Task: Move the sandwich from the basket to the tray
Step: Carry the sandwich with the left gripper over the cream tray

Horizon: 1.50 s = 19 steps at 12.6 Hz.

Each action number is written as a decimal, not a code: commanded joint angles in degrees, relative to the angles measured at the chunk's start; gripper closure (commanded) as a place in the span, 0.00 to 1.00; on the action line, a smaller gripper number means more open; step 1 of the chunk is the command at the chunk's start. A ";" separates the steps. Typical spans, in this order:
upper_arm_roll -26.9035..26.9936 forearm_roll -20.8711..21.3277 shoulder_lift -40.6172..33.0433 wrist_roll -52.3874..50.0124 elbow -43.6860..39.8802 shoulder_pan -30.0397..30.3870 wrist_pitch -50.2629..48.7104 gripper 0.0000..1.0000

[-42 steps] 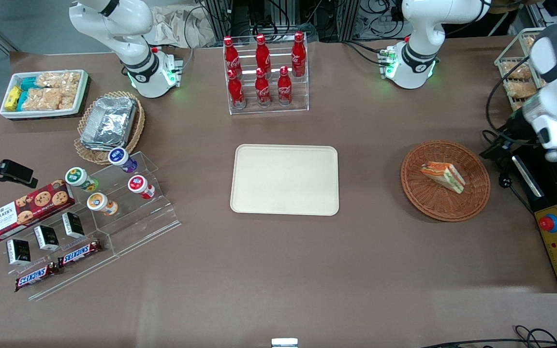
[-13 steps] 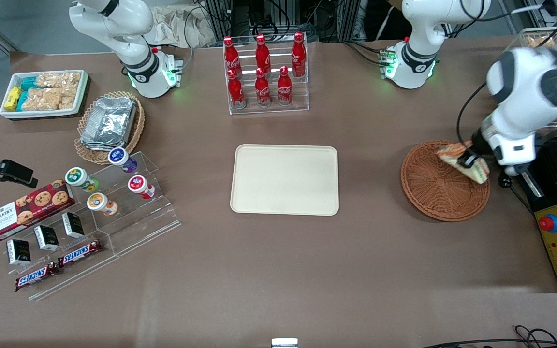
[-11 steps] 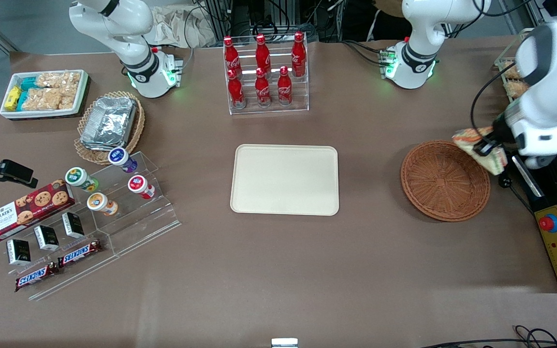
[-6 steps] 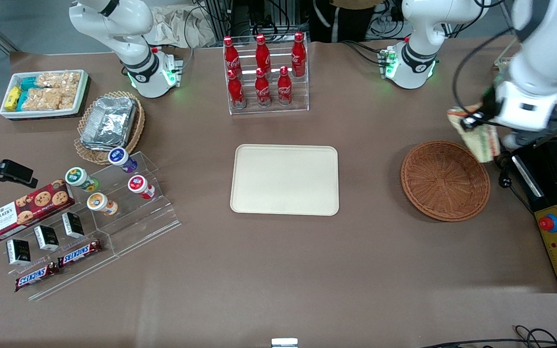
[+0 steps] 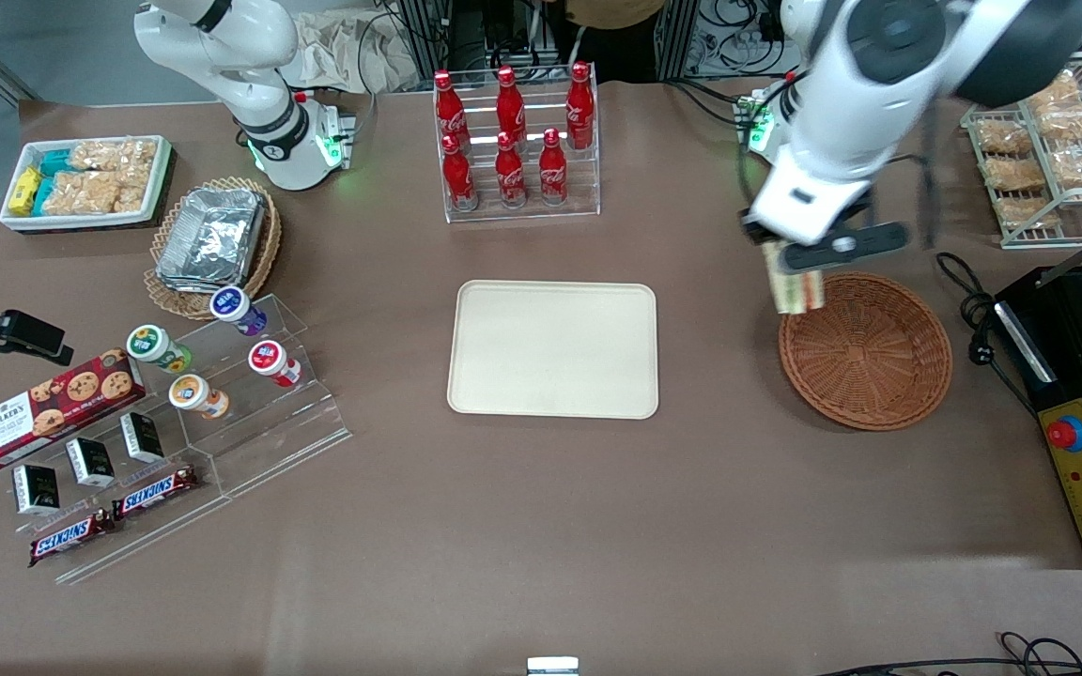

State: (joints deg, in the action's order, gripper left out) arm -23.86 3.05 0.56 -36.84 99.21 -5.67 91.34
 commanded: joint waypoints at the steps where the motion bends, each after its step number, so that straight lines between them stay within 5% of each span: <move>1: -5.56 0.20 8.29 -4.80 -2.27 -0.04 6.71 1.00; 6: -6.90 1.60 20.85 -5.52 -1.65 -4.42 18.94 1.00; 15: -6.72 16.63 35.99 -10.87 0.63 -9.61 30.21 0.99; 19: -6.46 18.48 38.02 -15.17 0.63 -9.88 31.18 0.80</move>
State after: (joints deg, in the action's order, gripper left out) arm -30.50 19.58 37.71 -48.84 100.22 -15.12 121.70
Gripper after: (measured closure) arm 0.815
